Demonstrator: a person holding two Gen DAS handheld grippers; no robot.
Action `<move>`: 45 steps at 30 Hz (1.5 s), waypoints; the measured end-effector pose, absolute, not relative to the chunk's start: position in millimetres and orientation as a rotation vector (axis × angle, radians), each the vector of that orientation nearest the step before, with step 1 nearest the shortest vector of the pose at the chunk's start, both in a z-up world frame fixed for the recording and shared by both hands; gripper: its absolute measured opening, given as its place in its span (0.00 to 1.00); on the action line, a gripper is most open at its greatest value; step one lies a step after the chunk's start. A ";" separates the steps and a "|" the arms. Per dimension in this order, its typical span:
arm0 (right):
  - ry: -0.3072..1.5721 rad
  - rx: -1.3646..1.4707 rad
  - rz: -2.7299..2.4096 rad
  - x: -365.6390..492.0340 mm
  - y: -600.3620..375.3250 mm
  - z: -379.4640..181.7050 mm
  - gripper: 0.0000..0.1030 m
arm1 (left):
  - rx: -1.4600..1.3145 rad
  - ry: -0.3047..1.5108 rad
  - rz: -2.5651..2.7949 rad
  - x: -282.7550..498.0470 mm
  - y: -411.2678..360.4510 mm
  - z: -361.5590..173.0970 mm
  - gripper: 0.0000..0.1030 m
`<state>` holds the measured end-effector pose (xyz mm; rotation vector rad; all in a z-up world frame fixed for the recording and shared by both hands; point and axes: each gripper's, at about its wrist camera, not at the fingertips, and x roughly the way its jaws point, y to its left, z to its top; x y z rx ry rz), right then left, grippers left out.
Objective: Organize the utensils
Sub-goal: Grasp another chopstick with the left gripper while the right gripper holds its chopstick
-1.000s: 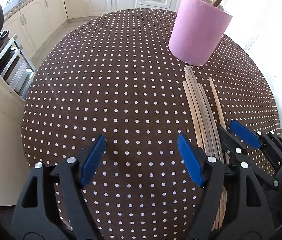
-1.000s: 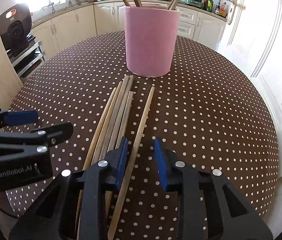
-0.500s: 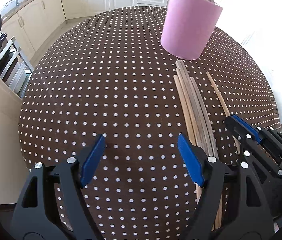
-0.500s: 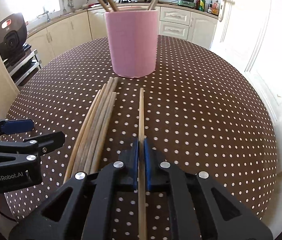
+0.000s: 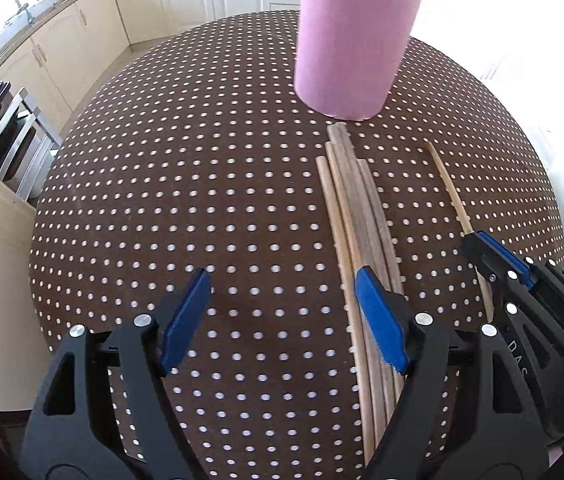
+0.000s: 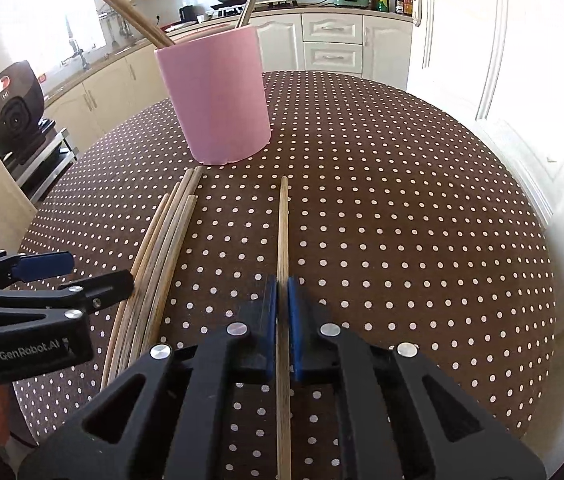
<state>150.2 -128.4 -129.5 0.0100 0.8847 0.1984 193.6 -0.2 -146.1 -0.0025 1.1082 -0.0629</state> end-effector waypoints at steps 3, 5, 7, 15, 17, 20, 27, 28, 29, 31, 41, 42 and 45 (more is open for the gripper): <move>0.883 0.020 0.208 149.6 -131.4 -129.8 0.05 | 0.022 1.101 -0.054 197.6 -14.3 -143.2 0.72; 0.882 0.029 0.214 148.9 -135.6 -129.8 0.05 | -0.023 1.111 -0.062 198.5 -14.4 -143.4 0.72; 0.881 0.033 0.223 148.5 -137.0 -129.8 0.05 | -0.068 1.127 -0.060 200.9 -15.7 -143.3 0.72; 0.879 0.041 0.234 148.2 -142.7 -128.5 0.05 | -0.069 1.134 -0.013 195.6 -17.7 -138.2 0.72; 0.879 0.042 0.236 148.7 -142.7 -128.7 0.05 | -0.069 1.128 0.002 192.5 -19.2 -133.5 0.72; 0.880 0.041 0.237 149.6 -143.0 -128.6 0.05 | -0.049 1.088 -0.010 184.0 -14.0 -123.1 0.72; 0.880 0.044 0.238 152.2 -143.7 -128.7 0.05 | -0.017 1.108 -0.008 189.5 -24.8 -132.4 0.72; 0.881 0.043 0.237 152.3 -143.4 -128.7 0.05 | -0.017 1.109 -0.010 189.6 -25.5 -132.7 0.72; 0.881 0.041 0.237 152.6 -143.3 -128.5 0.05 | -0.019 1.110 -0.012 189.7 -25.8 -133.6 0.72; 0.880 0.039 0.236 152.6 -143.0 -128.5 0.05 | -0.040 1.125 -0.018 190.2 -26.4 -134.5 0.72; 0.880 0.042 0.237 154.3 -142.6 -129.0 0.05 | -0.037 1.115 -0.012 189.9 -5.2 -142.6 0.72; 0.881 0.043 0.237 154.6 -142.1 -129.0 0.05 | -0.041 1.119 -0.026 191.0 -5.9 -144.3 0.72; 0.879 0.039 0.233 154.6 -140.7 -128.9 0.05 | 0.002 1.101 -0.007 193.1 -13.0 -146.9 0.71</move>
